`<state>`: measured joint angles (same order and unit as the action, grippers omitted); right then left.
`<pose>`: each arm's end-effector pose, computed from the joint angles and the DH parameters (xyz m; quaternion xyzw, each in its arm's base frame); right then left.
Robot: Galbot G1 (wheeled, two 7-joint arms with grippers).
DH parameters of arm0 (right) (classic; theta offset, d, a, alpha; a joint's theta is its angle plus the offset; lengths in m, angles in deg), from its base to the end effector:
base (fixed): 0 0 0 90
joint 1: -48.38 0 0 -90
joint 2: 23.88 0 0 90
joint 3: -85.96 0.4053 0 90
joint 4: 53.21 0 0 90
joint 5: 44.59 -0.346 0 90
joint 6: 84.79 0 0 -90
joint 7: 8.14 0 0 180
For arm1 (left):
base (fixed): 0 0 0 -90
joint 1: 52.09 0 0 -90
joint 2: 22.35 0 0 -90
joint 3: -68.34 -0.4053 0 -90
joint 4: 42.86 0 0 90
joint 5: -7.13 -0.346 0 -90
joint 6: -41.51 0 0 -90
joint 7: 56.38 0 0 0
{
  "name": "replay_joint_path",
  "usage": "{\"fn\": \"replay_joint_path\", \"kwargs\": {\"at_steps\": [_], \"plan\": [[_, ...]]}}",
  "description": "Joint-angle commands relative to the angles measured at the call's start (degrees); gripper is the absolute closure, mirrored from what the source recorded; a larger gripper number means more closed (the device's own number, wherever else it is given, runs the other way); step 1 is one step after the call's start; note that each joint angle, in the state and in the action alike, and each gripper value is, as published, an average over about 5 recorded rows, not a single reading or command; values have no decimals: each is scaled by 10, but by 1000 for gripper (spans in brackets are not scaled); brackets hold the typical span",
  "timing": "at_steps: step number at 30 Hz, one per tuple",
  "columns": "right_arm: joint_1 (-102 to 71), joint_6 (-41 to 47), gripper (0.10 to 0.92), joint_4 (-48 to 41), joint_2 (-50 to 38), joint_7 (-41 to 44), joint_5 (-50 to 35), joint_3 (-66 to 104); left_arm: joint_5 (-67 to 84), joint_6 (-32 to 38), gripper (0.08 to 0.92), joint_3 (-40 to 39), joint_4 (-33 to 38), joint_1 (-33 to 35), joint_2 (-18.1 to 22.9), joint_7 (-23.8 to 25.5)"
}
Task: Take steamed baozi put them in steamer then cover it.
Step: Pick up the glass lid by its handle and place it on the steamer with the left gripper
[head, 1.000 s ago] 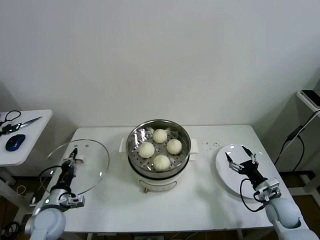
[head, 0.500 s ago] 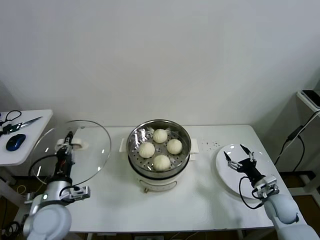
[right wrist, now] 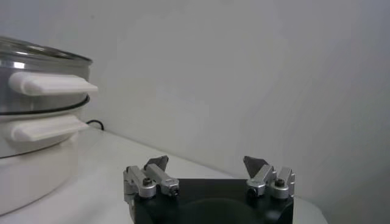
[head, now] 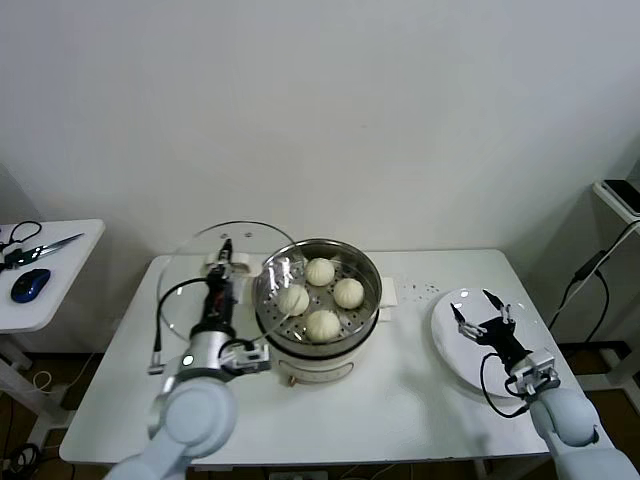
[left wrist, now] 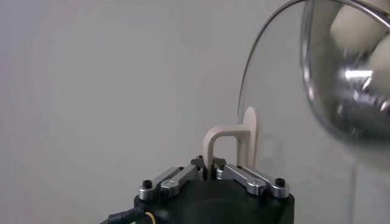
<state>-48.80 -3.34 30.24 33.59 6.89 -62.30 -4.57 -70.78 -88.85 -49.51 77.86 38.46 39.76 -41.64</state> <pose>0.2939 -0.2365 -0.4167 0.1273 -0.9823 0.1240 0.0586 0.2604 -0.0159 -0.2695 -0.0555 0.7053 0.7068 0.0045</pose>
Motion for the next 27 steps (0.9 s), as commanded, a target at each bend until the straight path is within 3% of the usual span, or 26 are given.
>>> {"fn": "replay_joint_path", "kwargs": {"at_steps": [1, 5, 10, 27], "plan": [[-4, -5, 203, -9, 1, 6, 0, 21, -108, -46, 849, -143, -90, -107, 152, 86], [-10, -8, 203, -13, 1, 10, 0, 31, -122, -46, 849, -148, -133, -114, 206, 73], [-14, -10, 203, -16, 2, 12, 0, 37, -126, -46, 849, -155, -182, -122, 238, 57], [-13, -15, 203, -25, 8, 18, 3, 40, -128, -46, 849, -116, -240, -128, 225, 67]]}}
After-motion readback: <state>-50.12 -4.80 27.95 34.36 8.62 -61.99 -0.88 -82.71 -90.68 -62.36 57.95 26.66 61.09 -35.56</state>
